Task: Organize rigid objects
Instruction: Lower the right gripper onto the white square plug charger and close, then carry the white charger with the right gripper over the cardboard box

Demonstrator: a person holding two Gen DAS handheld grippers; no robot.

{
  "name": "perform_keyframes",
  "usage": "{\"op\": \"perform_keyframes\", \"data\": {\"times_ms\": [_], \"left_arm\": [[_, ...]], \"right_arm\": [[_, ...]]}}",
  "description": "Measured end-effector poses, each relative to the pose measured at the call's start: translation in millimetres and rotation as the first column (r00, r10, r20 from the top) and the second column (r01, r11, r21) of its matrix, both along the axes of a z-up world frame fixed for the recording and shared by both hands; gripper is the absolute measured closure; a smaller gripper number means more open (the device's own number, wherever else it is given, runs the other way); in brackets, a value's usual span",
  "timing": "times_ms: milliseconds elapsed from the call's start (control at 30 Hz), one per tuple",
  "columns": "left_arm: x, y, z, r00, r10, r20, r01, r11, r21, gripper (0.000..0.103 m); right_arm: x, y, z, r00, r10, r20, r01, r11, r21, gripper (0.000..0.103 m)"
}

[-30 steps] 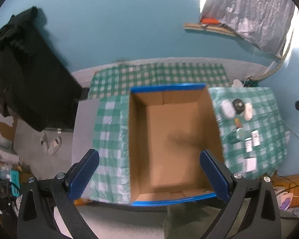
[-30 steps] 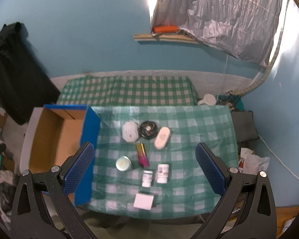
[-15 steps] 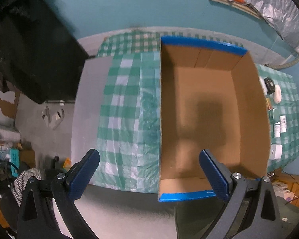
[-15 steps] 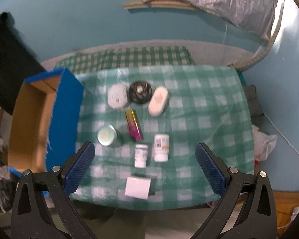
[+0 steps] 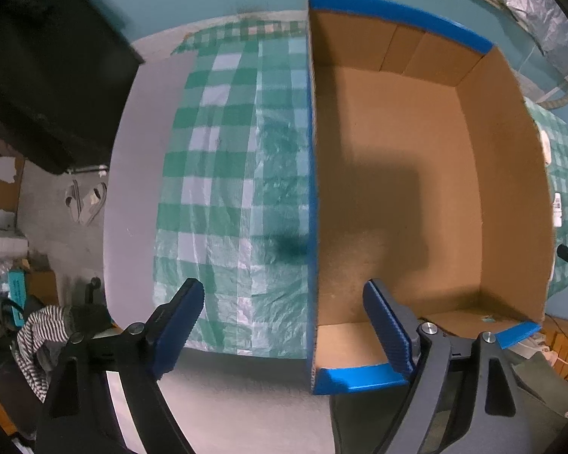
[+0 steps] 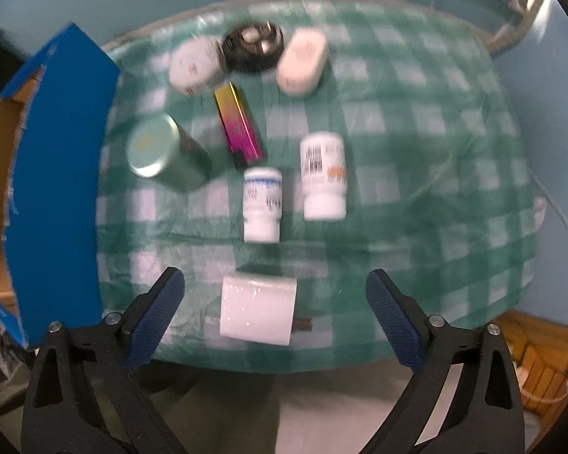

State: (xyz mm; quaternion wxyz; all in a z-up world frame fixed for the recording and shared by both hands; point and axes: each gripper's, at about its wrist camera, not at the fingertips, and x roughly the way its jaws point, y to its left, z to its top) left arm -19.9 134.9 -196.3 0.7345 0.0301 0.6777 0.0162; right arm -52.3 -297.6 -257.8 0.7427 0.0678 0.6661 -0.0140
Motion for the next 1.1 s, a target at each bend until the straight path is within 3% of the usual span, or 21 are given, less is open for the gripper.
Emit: {"op": "perform_keyframes", "data": {"times_ms": [67,200,433,567,800,1100], "left_arm": [[-1,3,-7,1.000,0.010,-0.015,-0.010,1.000,-0.005,0.024],[-4,5,-14,0.999,0.016,-0.029,-0.016,1.000,-0.005,0.026],[-4,6,-22,0.999,0.027,-0.046,-0.028,0.999,-0.019,0.052],[-4,7,-22,0.998,0.032,-0.044,-0.034,0.999,-0.033,0.061],[-4,5,-22,0.999,0.016,-0.051,-0.019,0.998,-0.055,0.073],[-4,2,-27,0.997,-0.001,-0.081,-0.004,0.998,-0.060,0.082]], "right_arm": [[-2,0,-8,1.000,-0.013,-0.023,0.013,1.000,0.005,0.009],[-7,2,-18,0.999,-0.021,-0.048,0.021,1.000,-0.005,0.009],[-17,6,-26,0.996,-0.002,-0.087,-0.001,1.000,-0.027,0.023],[-20,7,-28,0.995,0.001,-0.098,-0.002,1.000,-0.019,0.029],[-18,10,-39,0.997,0.020,-0.078,-0.020,1.000,0.004,0.050],[-17,10,-29,0.998,0.043,-0.053,-0.043,0.999,-0.005,0.054]]}}
